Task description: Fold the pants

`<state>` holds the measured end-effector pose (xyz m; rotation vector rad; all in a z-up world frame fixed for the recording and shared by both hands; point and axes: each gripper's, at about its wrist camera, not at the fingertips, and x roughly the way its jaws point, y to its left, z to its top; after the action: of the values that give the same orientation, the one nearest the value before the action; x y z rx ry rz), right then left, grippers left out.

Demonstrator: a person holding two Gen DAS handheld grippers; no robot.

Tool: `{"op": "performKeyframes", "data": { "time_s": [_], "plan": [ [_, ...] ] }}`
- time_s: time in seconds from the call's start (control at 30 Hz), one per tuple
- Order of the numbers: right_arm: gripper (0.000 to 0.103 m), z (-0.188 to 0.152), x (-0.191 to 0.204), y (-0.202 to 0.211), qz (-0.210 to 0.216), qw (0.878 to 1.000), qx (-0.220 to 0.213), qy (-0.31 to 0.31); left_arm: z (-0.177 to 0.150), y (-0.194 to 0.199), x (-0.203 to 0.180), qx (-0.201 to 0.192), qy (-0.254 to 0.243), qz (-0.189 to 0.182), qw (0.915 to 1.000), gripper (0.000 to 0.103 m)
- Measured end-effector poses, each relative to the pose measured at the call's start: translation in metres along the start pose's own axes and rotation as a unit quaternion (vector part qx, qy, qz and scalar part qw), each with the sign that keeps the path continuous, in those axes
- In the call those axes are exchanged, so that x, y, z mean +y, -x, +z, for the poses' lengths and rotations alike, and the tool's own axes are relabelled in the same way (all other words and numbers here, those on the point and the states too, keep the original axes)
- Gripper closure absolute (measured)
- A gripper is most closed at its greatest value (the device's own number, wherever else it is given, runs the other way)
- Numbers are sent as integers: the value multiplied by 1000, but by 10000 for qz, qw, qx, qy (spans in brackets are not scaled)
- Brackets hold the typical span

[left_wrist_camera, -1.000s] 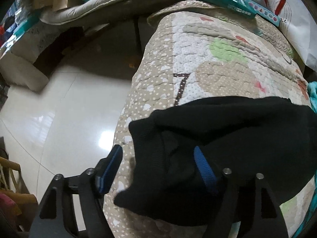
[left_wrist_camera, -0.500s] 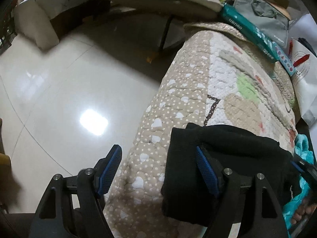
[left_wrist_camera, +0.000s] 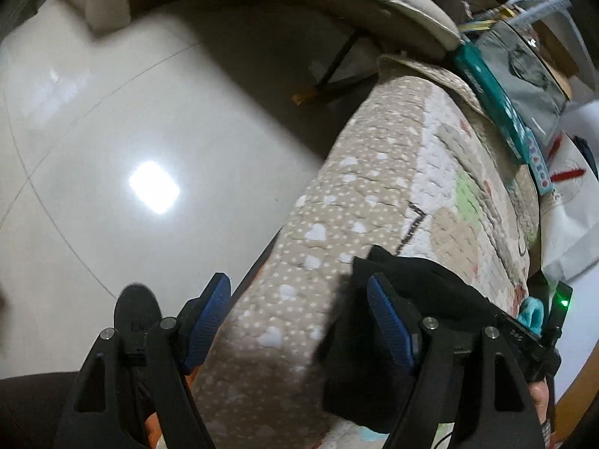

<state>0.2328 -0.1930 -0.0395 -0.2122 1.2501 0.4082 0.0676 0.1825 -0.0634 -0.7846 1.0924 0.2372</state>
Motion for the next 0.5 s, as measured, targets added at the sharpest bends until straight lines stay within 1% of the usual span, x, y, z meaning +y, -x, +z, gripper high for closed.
{"op": "performKeyframes", "data": {
  "time_s": [0.03,0.07,0.1,0.17,0.2,0.23,0.33,0.37,0.43,0.47,0.5],
  "plan": [
    [75,0,4,1,-127,9998,-74,140,-1,0,-3,-43,-62,50,10000,27],
    [90,2,4,2,-171,9997,-96,145,-1,1,-4,-78,-76,92,9999,27],
    [93,7,1,3,-150,9998,-128,59,0,1,-3,-91,-67,107,9999,27],
    [94,19,-9,6,-213,9992,-254,-205,2,1,0,-121,18,114,9999,27],
    [98,26,-13,6,-236,9988,-312,-306,4,0,2,-137,53,134,9998,27],
    [100,33,-16,6,-309,9980,-372,-397,5,1,3,-152,78,155,9997,27],
    [99,46,-13,4,-673,9956,-501,-406,7,3,4,-244,71,221,9994,27],
    [98,47,-12,8,-645,9955,-570,-403,7,3,4,-285,46,257,9993,27],
    [86,42,-7,20,-535,9956,-653,-417,8,4,3,-343,-11,284,9990,27],
    [70,37,-3,29,-550,9950,-743,-387,7,4,2,-361,-41,287,9989,27],
    [54,25,-1,40,-587,9939,-873,-336,6,5,1,-391,-80,300,9988,27]
  ]
}}
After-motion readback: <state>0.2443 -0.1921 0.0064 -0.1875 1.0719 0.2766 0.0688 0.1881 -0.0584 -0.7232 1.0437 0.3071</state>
